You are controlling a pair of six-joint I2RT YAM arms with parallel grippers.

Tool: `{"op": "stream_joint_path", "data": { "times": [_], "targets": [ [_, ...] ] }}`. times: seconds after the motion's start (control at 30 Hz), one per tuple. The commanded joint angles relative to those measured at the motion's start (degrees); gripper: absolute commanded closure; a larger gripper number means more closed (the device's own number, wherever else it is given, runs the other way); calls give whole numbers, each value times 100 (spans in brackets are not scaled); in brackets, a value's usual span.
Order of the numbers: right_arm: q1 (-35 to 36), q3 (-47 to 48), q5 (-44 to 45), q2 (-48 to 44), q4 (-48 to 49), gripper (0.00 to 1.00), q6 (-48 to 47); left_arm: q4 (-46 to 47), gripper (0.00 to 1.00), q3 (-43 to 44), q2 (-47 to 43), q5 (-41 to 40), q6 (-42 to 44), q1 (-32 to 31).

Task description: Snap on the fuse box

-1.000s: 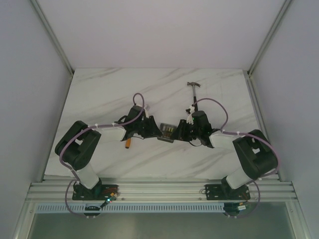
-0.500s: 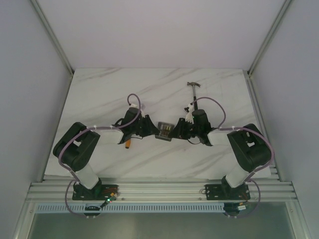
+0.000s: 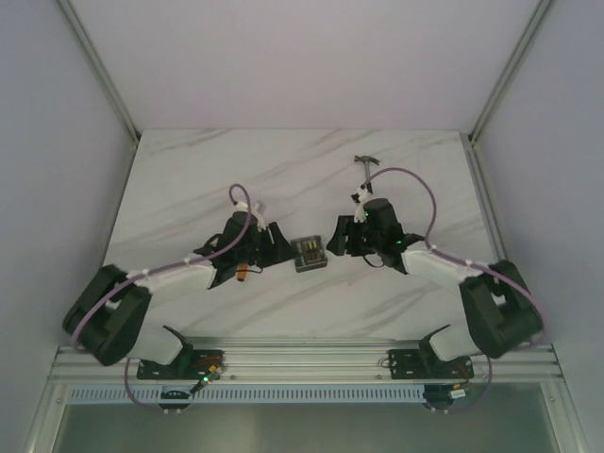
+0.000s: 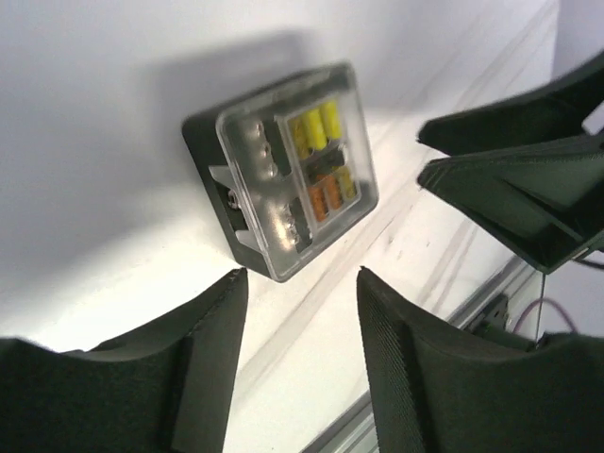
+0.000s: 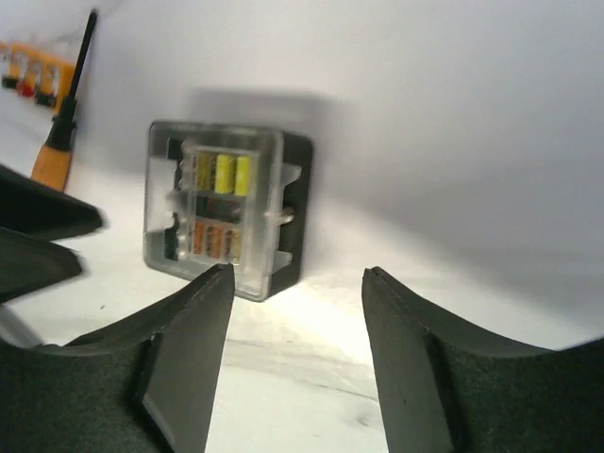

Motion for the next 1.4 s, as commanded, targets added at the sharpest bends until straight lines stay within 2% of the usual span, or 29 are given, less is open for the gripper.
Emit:
{"op": "stream_joint_path", "data": {
  "times": [0.0,0.17,0.27,0.3,0.37,0.5,0.57,0.67,0.8,0.87,0.97,1.0,1.1,1.13,1.17,1.33,1.37],
  "targets": [
    [-231,139,1517,-831,-708,31,-583,-757,37,-93,-954,-903,436,356],
    [-681,-151,2698,-1608,-679,19,-965,-1311,19,-322,-1950,-1689,764,1222],
    [-998,-326,3106,-1867,-394,14,-1217,-1528,9,-410,-2392,-2207,974,1758],
    [-1086,-412,3299,-1923,-229,8,-1267,-1553,7,-451,-2504,-2435,1058,1927],
    [-1254,-669,3724,-2034,322,0,-1373,-1563,2,-541,-2721,-3021,1119,2225],
    [-1528,-1443,4176,-2022,2051,1,-1890,-1279,0,-891,-2892,-4755,1083,2671],
    [-1611,-1840,4380,-1792,3048,1,-2185,-857,0,-1097,-2907,-5464,1375,2787],
    [-1737,-2031,4523,-1218,3936,1,-2406,269,0,-1517,-2806,-5934,2078,2946],
    [-1855,-2211,4512,-361,5244,1,-2714,2274,0,-2250,-2374,-5754,2951,3083],
    [-1937,-2307,4329,-303,5448,1,-2884,2975,0,-2449,-2061,-5443,3196,3160],
    [-2238,-2880,4045,-51,6892,1,-2763,3657,0,-2415,-1467,-5079,3525,3220],
    [-2378,-2948,3860,-65,6895,1,-2638,3720,0,-2359,-1337,-4919,3631,3226],
    [-2631,-2897,3217,279,7200,1,-2533,5084,0,-2549,-939,-4499,4061,3228],
    [-2664,-2694,3128,246,6598,1,-2532,5503,0,-2617,-764,-4341,4178,3235],
    [-2762,-2617,2852,240,6474,0,-2488,5806,0,-2637,-458,-4136,4338,3248],
    [-2844,-2581,2797,226,6355,0,-2450,6344,0,-2441,537,-2611,4997,3274],
    [-2840,-2588,2797,254,6434,0,-2446,5727,0,-2228,482,-2620,4937,3276]
  ]
}}
